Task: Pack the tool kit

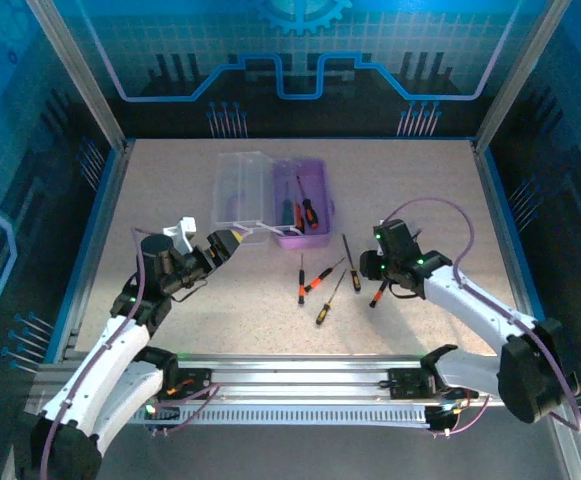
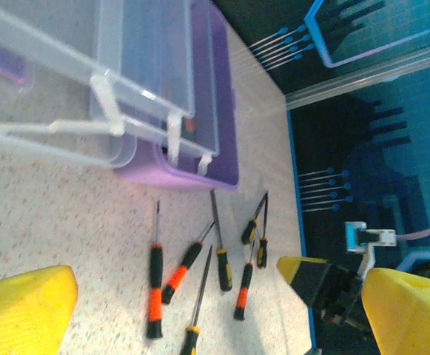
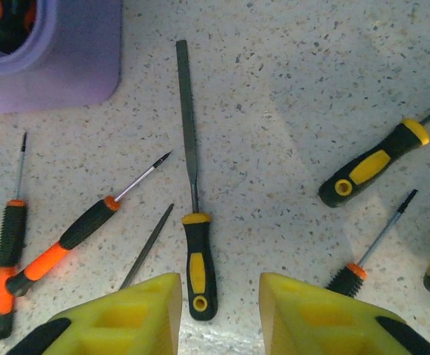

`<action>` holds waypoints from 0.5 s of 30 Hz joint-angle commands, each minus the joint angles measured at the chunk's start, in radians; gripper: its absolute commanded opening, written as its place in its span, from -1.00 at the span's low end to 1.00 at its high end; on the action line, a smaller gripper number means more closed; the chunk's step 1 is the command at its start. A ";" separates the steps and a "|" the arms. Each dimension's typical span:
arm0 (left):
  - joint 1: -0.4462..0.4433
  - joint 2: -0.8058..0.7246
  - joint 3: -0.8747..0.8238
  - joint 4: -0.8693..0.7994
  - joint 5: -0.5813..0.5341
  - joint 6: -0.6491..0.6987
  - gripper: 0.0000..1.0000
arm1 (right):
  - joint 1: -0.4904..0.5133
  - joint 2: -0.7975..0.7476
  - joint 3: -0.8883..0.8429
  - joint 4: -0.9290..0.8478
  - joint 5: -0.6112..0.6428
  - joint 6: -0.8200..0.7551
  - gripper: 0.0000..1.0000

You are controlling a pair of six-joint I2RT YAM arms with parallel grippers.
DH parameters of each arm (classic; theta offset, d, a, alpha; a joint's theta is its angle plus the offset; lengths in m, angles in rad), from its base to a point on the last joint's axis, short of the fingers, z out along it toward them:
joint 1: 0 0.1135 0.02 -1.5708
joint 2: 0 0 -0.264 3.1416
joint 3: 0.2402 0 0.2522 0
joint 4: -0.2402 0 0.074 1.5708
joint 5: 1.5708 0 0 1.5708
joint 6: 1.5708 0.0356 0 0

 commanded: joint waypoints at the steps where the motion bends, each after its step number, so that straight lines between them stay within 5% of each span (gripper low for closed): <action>1: 0.000 0.015 -0.039 0.153 -0.001 -0.029 0.99 | 0.009 0.084 0.082 -0.014 -0.007 -0.019 -0.33; 7: -0.001 0.036 -0.066 0.096 0.072 -0.041 0.99 | 0.039 0.199 0.132 -0.013 -0.020 -0.077 -0.41; 15: -0.001 -0.023 -0.198 0.157 0.029 -0.141 0.97 | 0.060 0.352 0.236 -0.082 -0.027 -0.097 -0.41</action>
